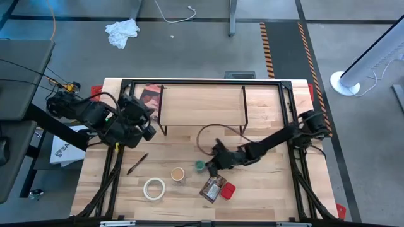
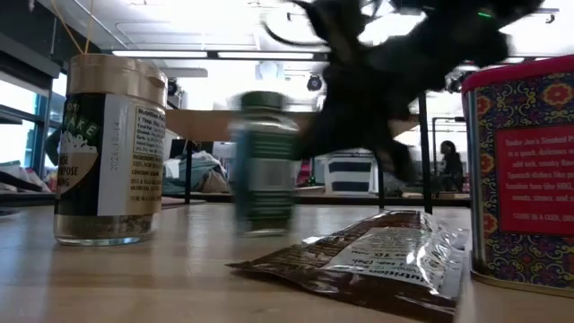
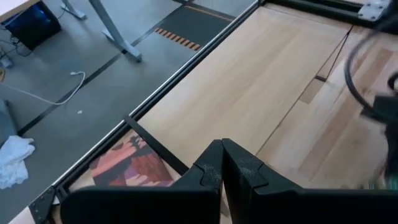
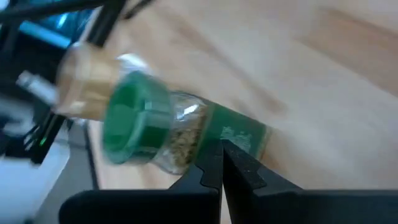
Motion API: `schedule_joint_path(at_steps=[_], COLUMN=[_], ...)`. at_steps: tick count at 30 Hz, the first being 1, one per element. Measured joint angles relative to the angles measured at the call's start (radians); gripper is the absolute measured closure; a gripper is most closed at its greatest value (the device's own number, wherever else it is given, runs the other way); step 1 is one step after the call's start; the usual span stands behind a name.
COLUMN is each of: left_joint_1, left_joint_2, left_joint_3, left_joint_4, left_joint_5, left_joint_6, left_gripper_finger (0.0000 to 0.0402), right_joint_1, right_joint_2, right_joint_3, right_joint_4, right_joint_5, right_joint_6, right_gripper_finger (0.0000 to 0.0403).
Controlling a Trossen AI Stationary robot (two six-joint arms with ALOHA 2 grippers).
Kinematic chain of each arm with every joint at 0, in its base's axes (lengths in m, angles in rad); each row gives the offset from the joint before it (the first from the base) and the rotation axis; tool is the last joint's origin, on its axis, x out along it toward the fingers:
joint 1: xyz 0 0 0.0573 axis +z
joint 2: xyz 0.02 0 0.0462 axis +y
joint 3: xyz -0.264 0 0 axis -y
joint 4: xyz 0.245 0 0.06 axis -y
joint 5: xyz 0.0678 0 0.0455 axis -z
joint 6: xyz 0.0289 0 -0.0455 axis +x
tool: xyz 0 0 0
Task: Shelf spices
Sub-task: Adjust the seasoning bottles, cans and bags
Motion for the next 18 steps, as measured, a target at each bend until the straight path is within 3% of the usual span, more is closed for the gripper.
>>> schedule_joint_path(at_steps=[4, 10, 13, 18], left_joint_1=[-0.038, -0.081, -0.098, -0.112], left_joint_2=[0.000, 0.000, 0.000, 0.000], left_joint_3=[0.000, 0.000, 0.000, 0.000], left_joint_4=[-0.031, -0.030, -0.030, -0.031], left_joint_5=[-0.020, -0.022, -0.031, -0.058], left_joint_6=[-0.073, -0.079, -0.079, -0.072], left_gripper_finger=[0.0401, 0.0401, 0.0401, 0.0401], right_joint_1=[-0.027, -0.025, 0.004, 0.104], right_joint_2=[0.071, 0.005, -0.055, -0.092], right_joint_3=[0.177, 0.325, 0.339, 0.317], right_joint_4=[-0.076, -0.519, -0.691, -0.803], right_joint_5=[-0.158, -0.225, -0.293, -0.349], right_joint_6=[-0.173, -0.342, -0.321, -0.140], right_gripper_finger=[0.0403, 0.0403, 0.0403, 0.0403])
